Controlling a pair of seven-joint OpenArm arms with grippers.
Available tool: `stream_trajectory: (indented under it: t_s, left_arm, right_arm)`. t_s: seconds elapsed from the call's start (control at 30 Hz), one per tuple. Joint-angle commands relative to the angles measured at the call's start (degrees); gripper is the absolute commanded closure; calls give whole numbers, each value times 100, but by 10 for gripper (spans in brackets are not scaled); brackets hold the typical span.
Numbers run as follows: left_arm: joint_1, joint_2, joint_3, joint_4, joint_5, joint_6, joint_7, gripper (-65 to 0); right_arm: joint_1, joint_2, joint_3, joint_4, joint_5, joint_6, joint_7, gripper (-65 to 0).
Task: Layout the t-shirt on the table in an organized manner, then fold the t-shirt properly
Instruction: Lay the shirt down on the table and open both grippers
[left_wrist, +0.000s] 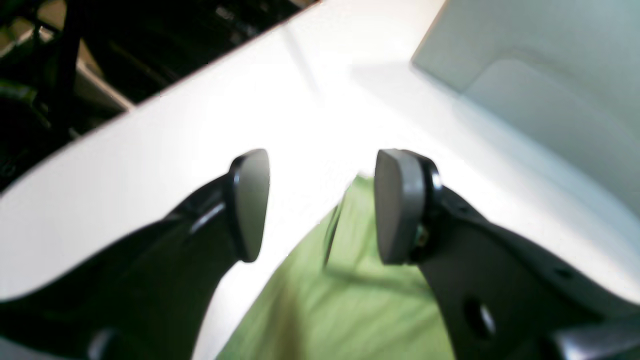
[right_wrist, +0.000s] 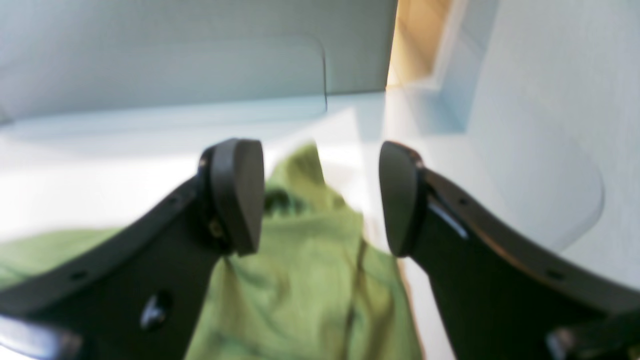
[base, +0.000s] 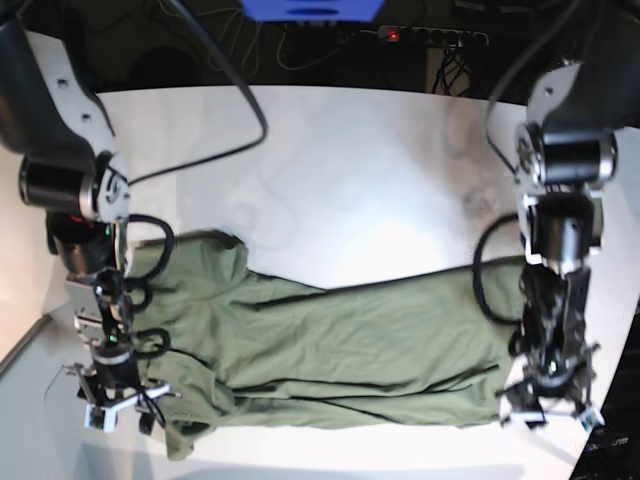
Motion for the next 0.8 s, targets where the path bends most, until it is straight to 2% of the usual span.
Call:
stream_trajectory:
  t_s: [0.0, 0.17, 0.4, 0.6, 0.77]
  left_arm:
    - [66, -38, -4, 277, 29, -11, -114, -326]
    - [1341, -82, 5, 1359, 46, -11, -114, -326]
    - [2967, -258, -4, 2563, 37, -11, -114, -327]
    - [3073, -275, -4, 1948, 46, -55, -140, -327]
    - [2545, -275, 23, 1236, 81, -64, -140, -327]
  right_arm:
    - [175, 84, 7, 96, 29, 27, 197, -365]
    - [-440, 251, 25, 307, 38, 27, 206, -365]
    - [-1706, 259, 34, 1696, 38, 27, 197, -365]
    - [-2876, 136, 51, 3059, 56, 19, 153, -365]
    - [-3737, -75, 271, 3929, 56, 19, 153, -365]
